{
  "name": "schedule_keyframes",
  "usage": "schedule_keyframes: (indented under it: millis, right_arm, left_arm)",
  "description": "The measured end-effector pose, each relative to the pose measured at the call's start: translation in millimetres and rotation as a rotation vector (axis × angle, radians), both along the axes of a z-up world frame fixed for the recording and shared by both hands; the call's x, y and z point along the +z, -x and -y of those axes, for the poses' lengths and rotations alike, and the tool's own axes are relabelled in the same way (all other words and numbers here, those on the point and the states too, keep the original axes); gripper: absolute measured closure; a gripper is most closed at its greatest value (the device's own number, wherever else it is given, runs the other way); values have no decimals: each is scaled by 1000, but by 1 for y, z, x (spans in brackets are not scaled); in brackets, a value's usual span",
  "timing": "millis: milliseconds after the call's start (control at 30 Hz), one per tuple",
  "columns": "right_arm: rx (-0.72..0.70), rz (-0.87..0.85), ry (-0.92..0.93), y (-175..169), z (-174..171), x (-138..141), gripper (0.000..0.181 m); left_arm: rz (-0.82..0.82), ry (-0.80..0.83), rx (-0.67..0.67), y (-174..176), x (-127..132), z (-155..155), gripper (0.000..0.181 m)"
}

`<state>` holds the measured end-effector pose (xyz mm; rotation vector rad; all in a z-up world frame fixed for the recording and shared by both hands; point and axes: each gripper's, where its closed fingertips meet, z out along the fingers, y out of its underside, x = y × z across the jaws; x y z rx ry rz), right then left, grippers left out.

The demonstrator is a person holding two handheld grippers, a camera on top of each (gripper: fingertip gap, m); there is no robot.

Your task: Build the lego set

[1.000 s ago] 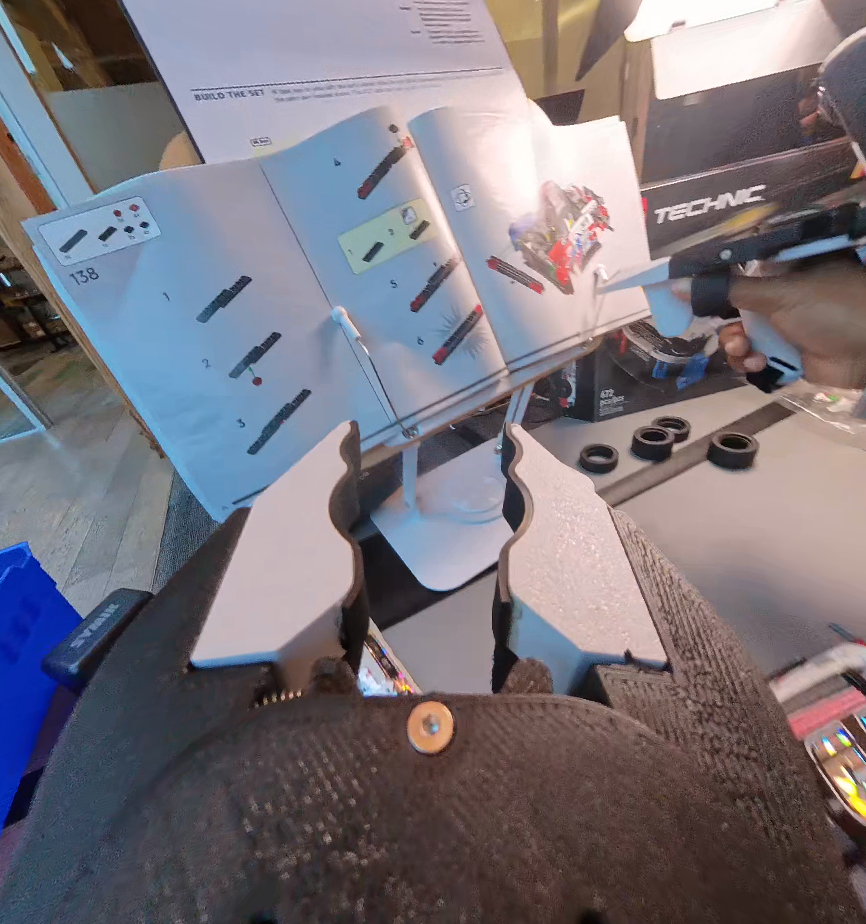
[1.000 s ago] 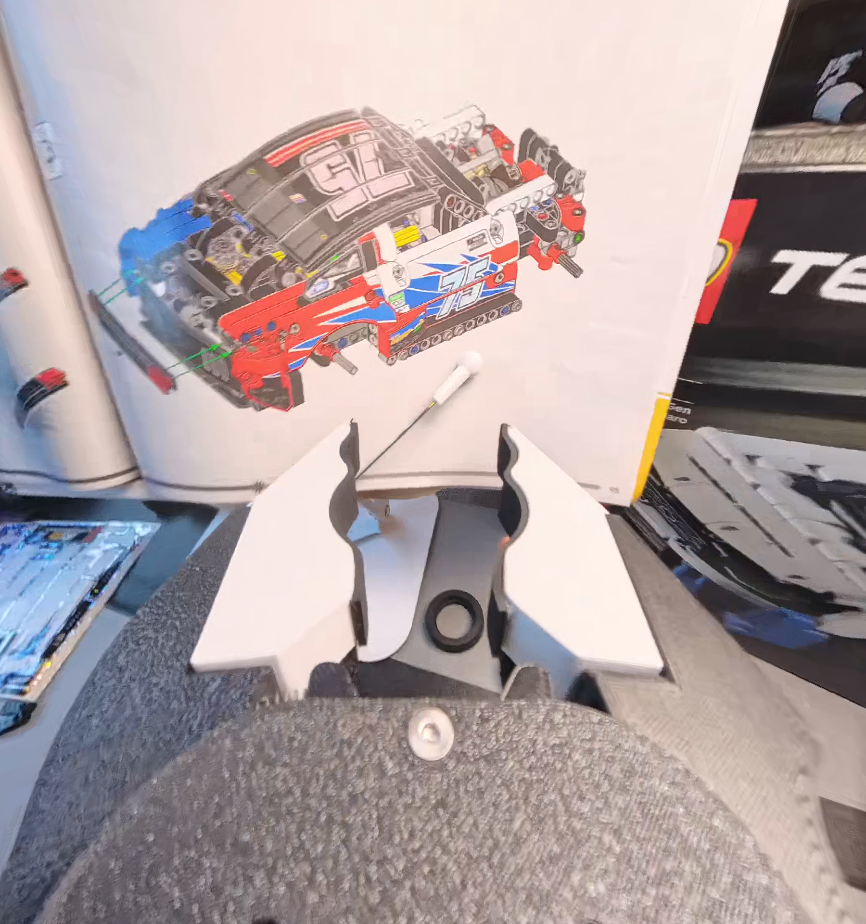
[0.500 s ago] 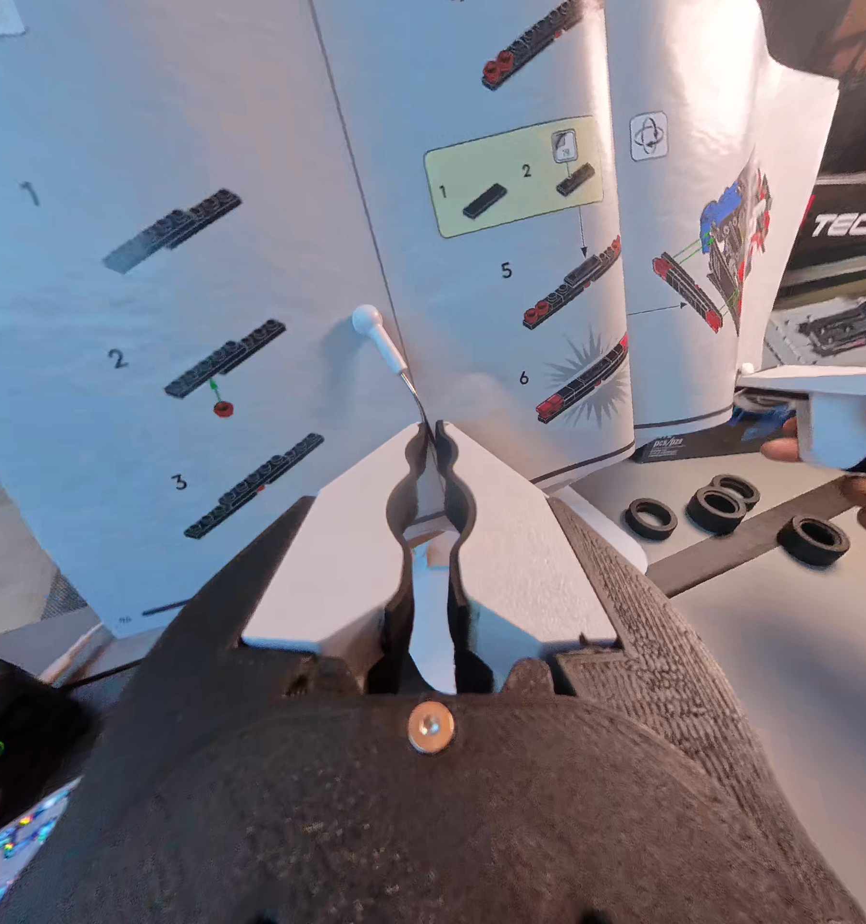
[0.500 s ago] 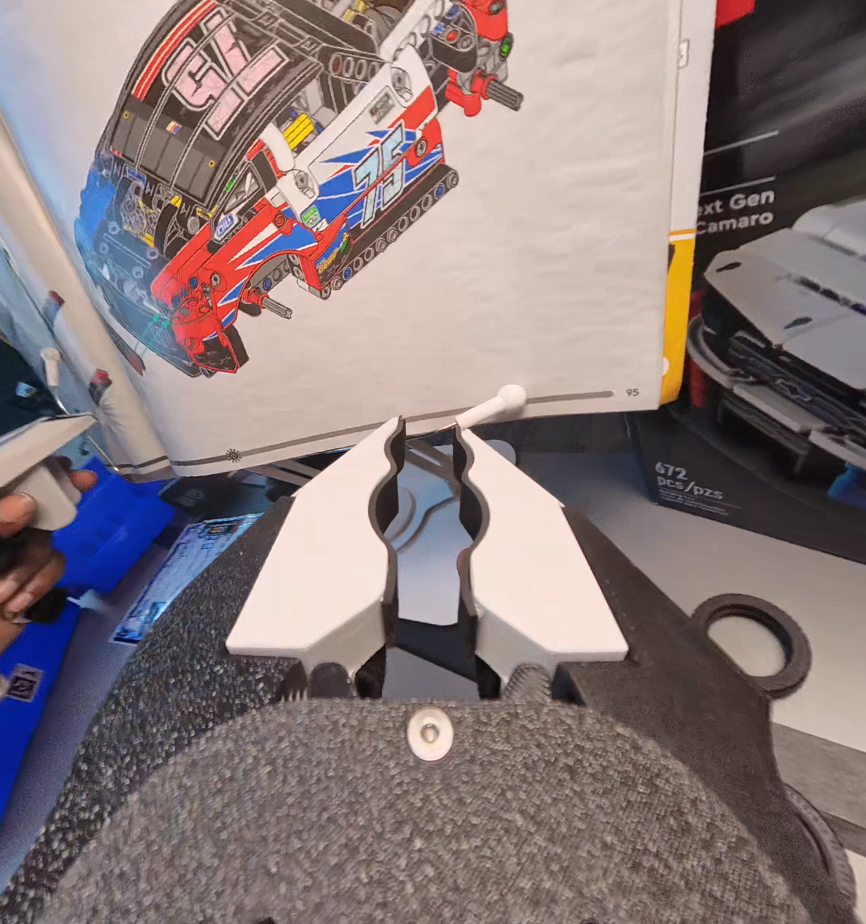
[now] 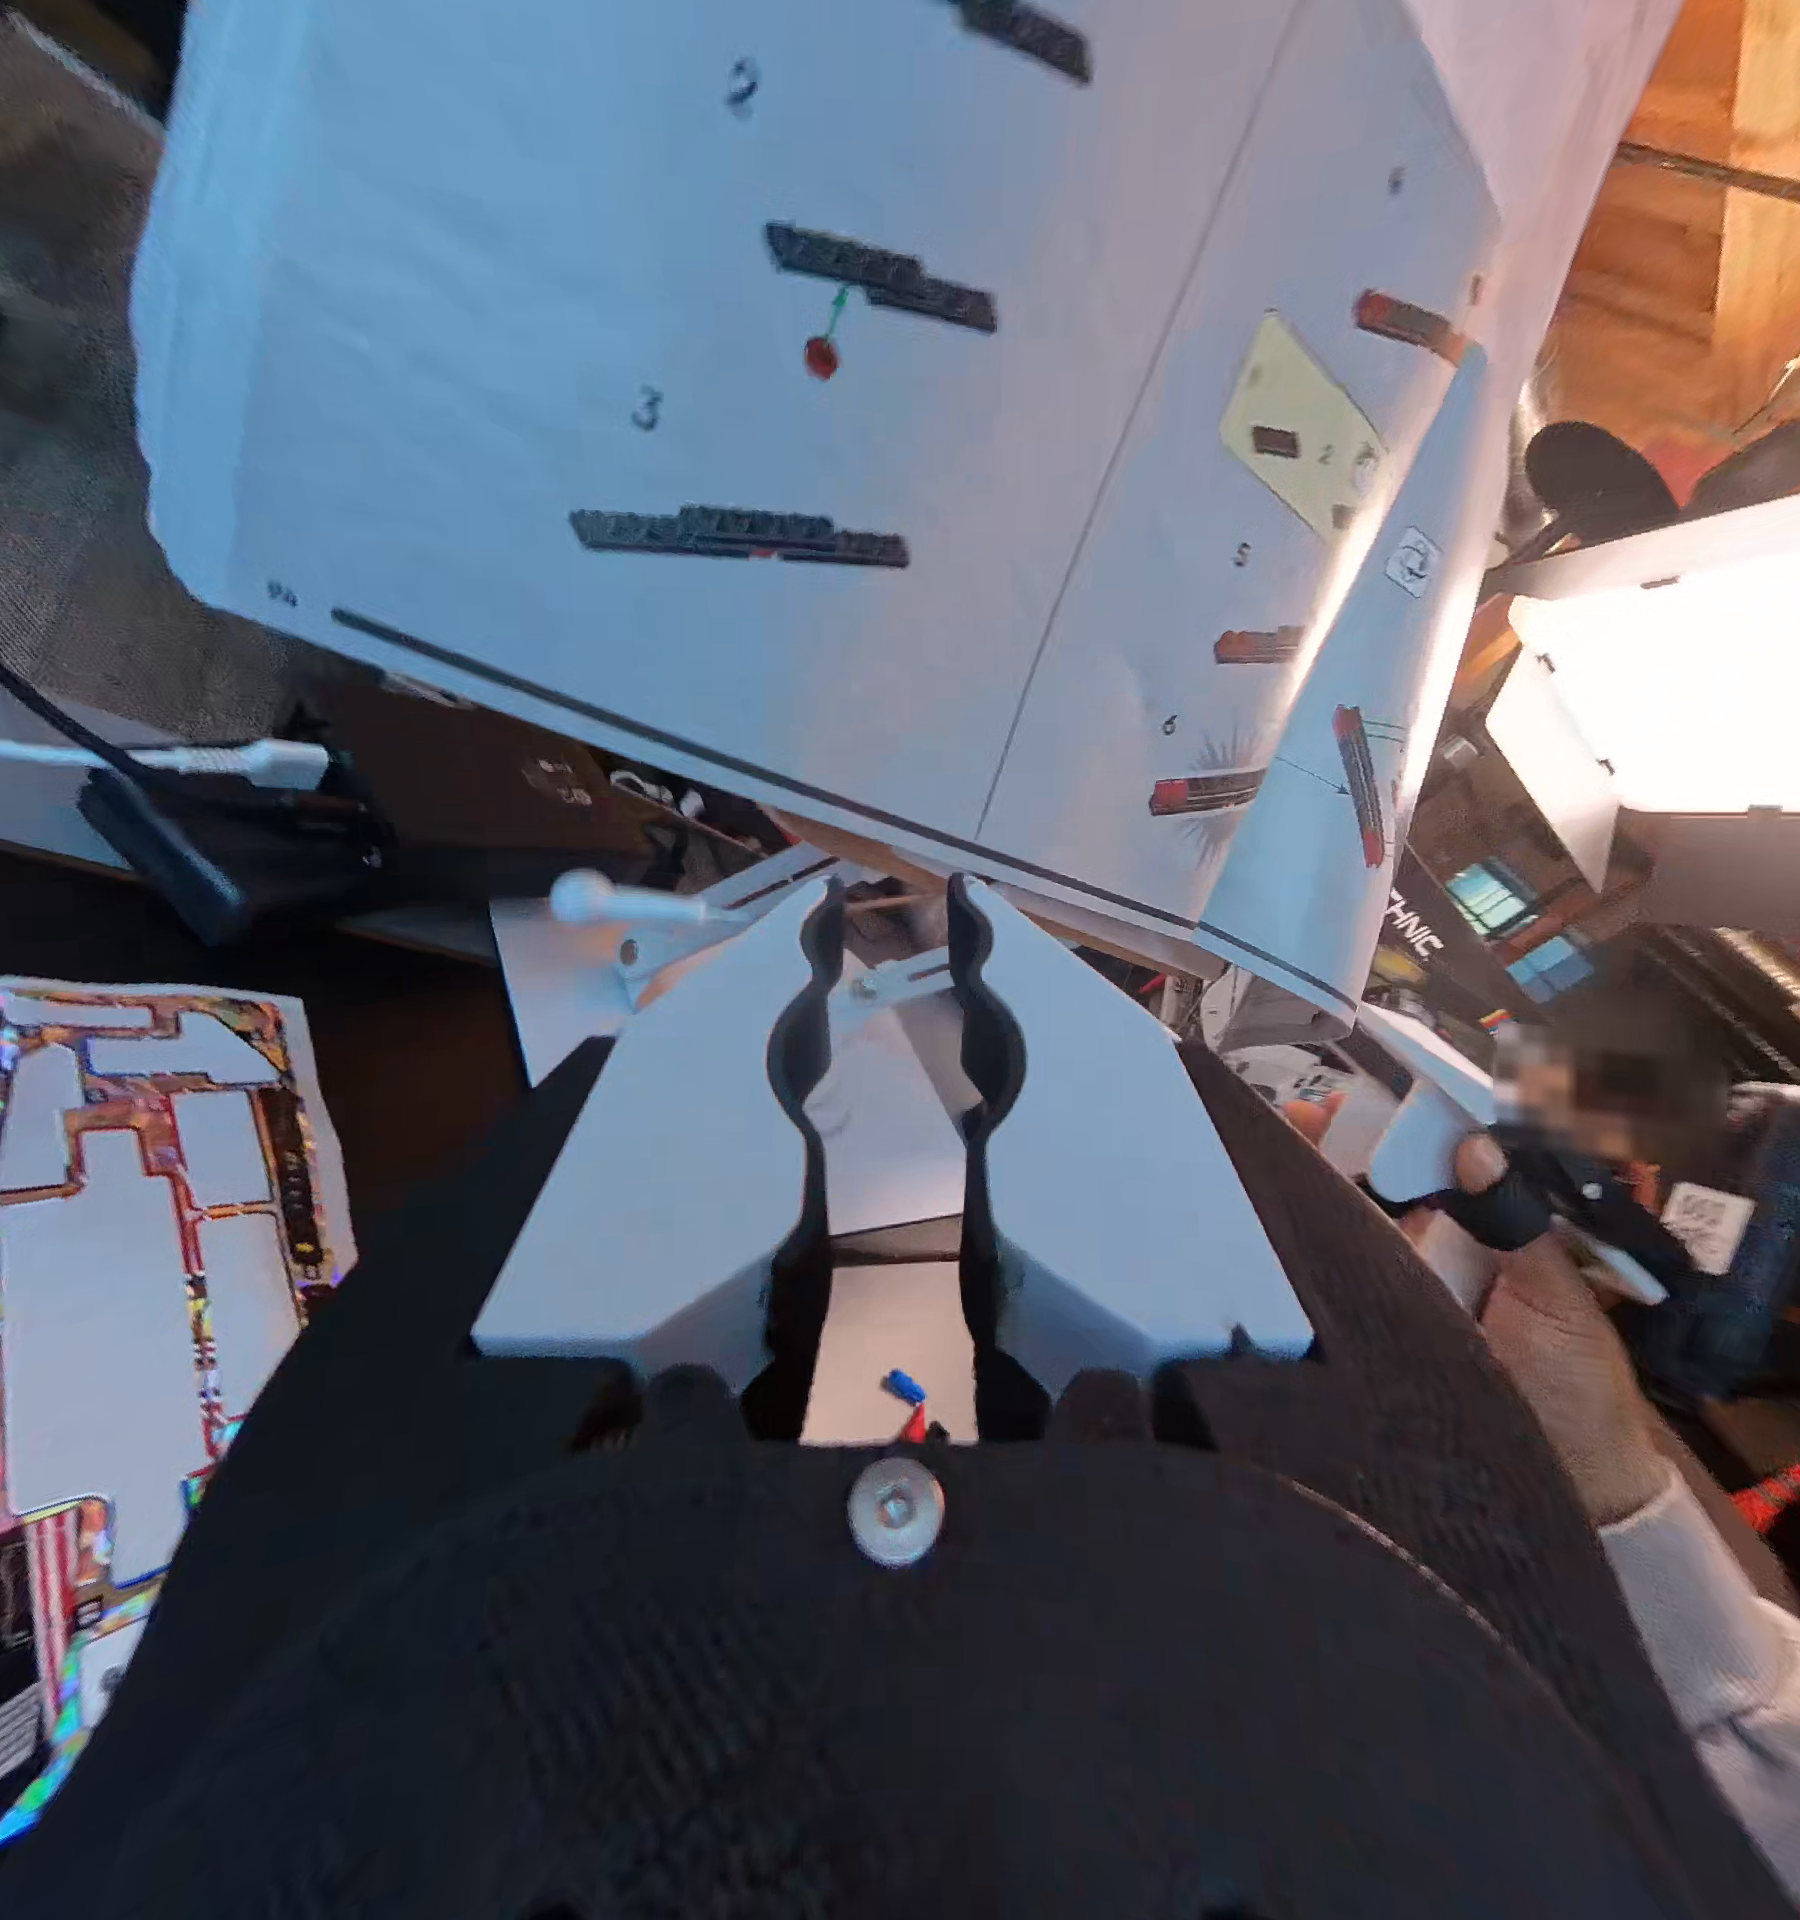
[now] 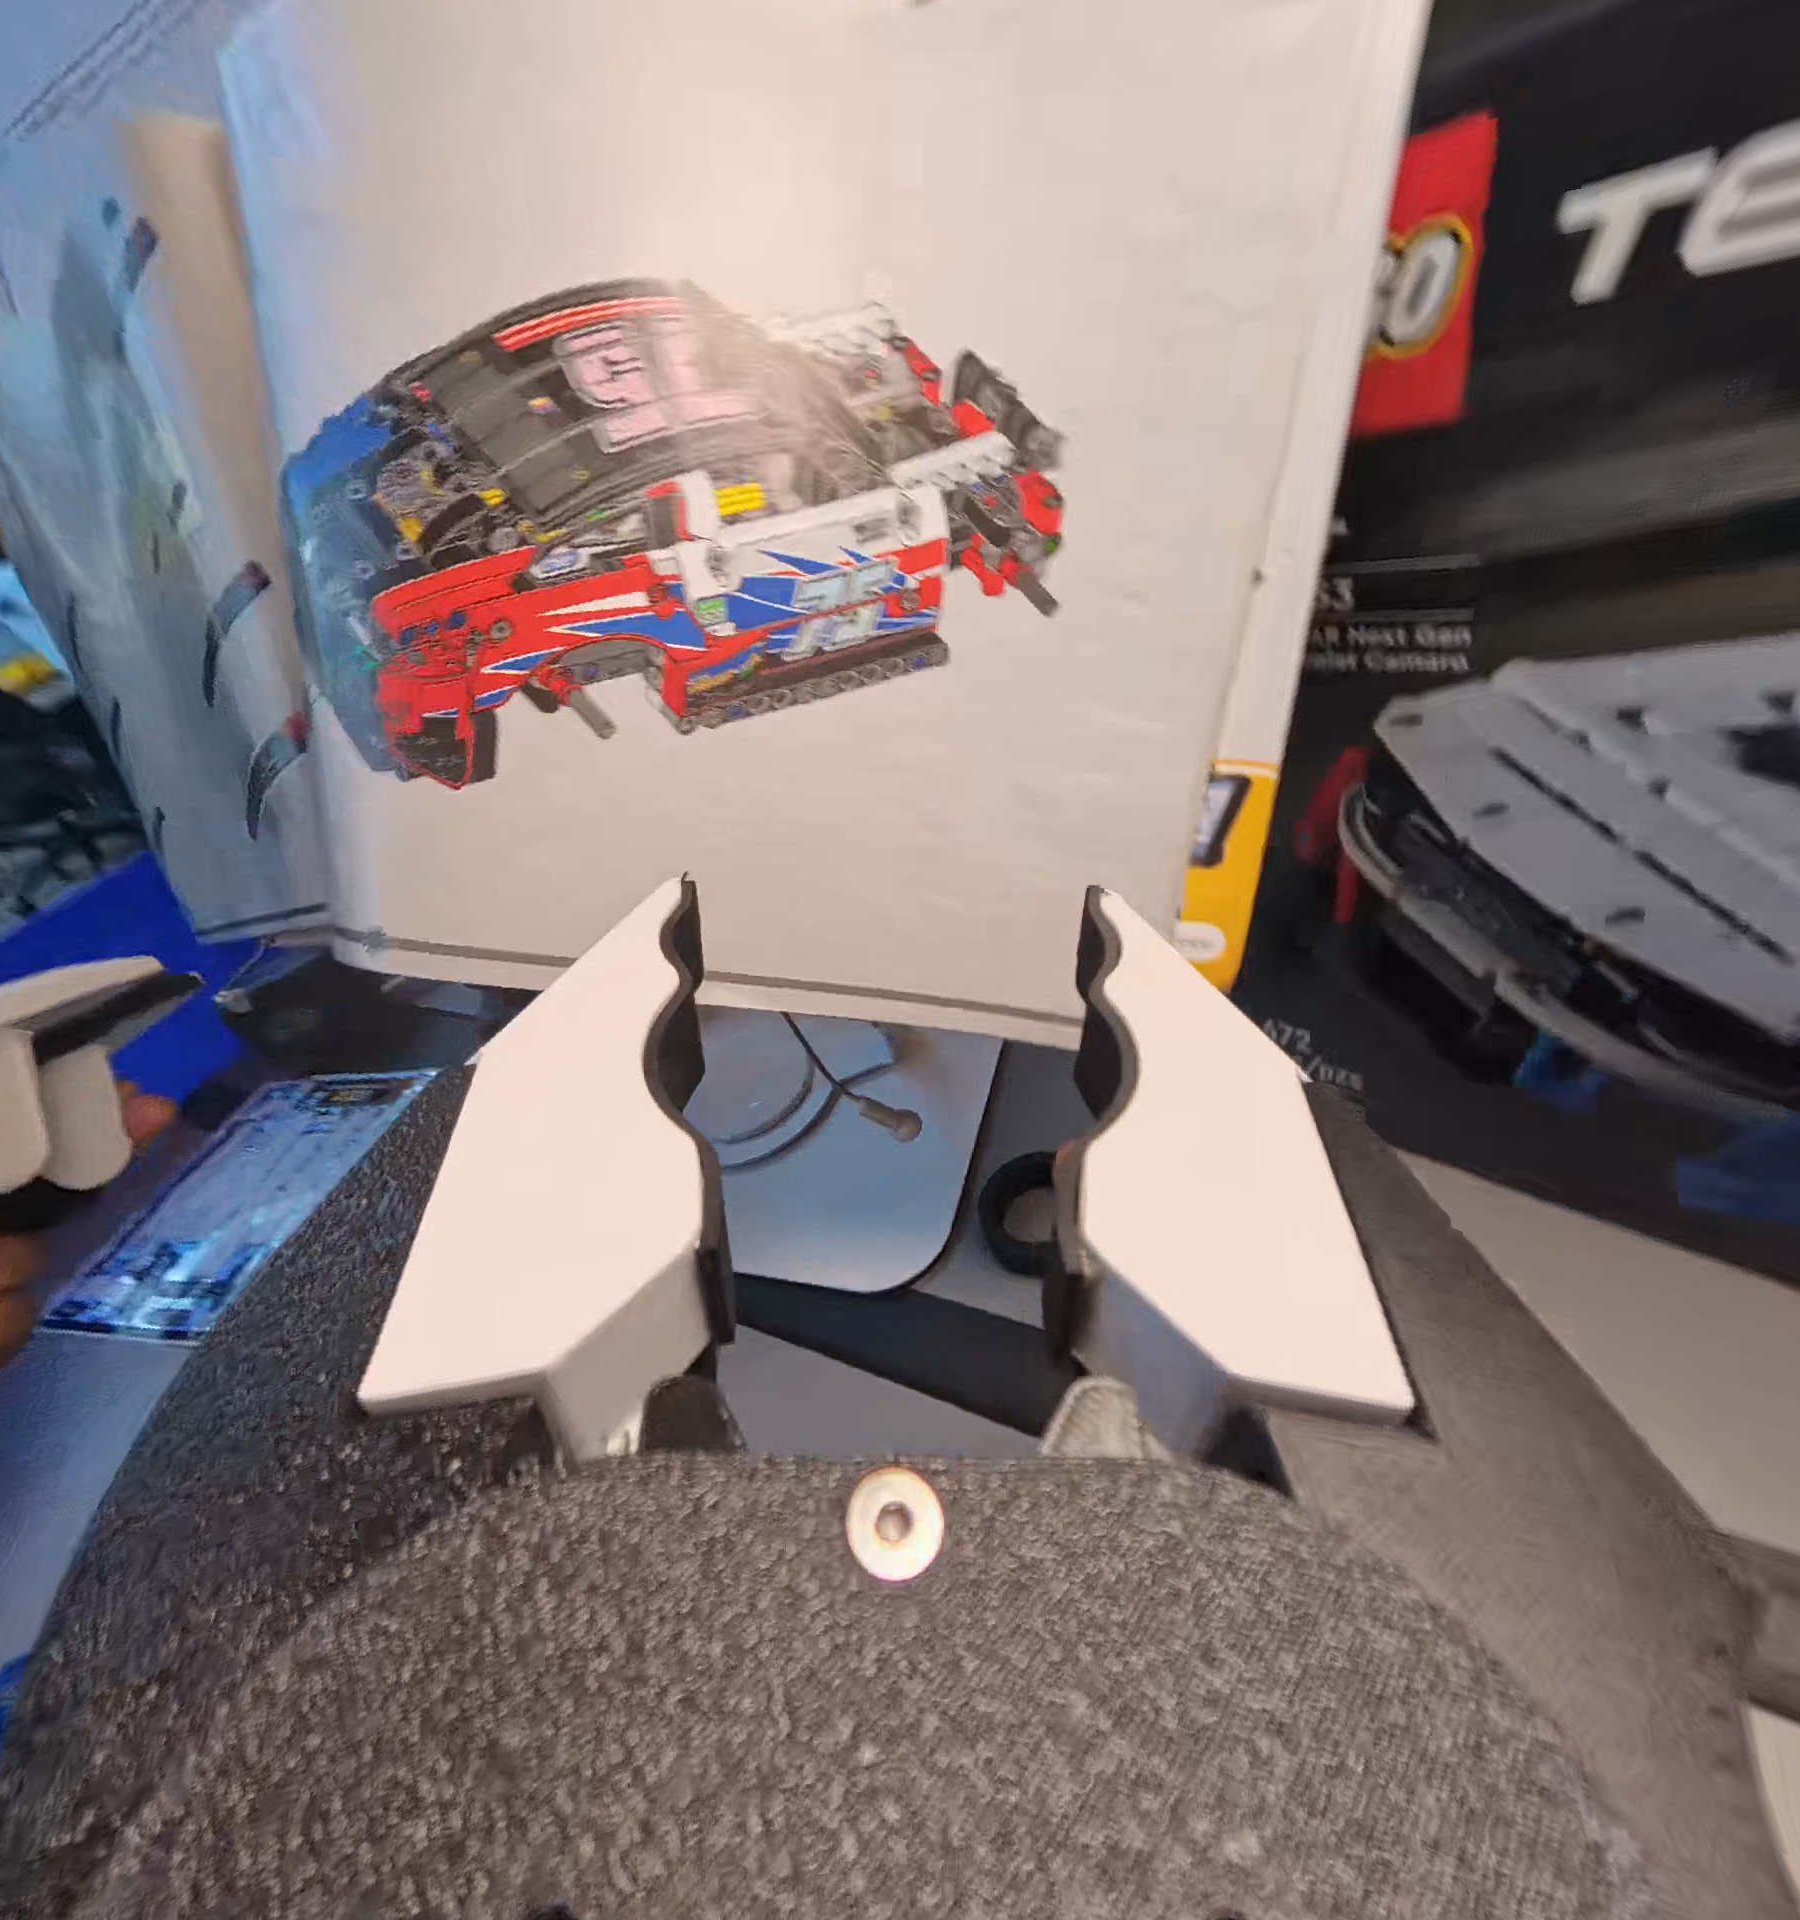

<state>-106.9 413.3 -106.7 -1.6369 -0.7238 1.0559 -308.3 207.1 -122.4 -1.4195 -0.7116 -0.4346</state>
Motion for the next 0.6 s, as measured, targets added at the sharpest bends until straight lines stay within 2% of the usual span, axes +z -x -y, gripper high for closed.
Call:
schedule_keyframes:
  millis: [33, 133, 233, 333, 400, 467, 533, 567, 600]
  right_arm:
    - [2, 44, -84, 6, 7, 9, 106]
    - [36, 130, -201, 37, 22, 23, 101]
    - [-3, 256, -183, 57, 5, 15, 95]
    - [-44, 292, -266, 61, -13, 21, 94]
    - [-61, 302, -312, 61, -21, 28, 90]
    - [-94, 316, -340, 59, -29, 35, 91]
    - [-88, 336, -354, 59, -33, 37, 92]
    - [-79, 335, -348, 59, -33, 37, 92]
    - [-78, 339, -345, 60, -35, 37, 92]
  left_arm:
    - [-70, 0, 38, -2, 7, 6, 166]
    - [-275, -19, 105, -17, 39, 14, 162]
    - [-510, 26, 10, -52, 65, -5, 156]
    - [-709, 140, -161, -87, 69, -38, 155]
    - [-872, 225, -210, -97, 65, -58, 163]
    - [-1030, 322, -196, -95, 62, -77, 169]
    - [-1166, 460, -128, -75, 58, -94, 174]
    - [-1193, 508, -125, -69, 55, -102, 181]
    - [-1204, 500, -136, -68, 57, -107, 181]
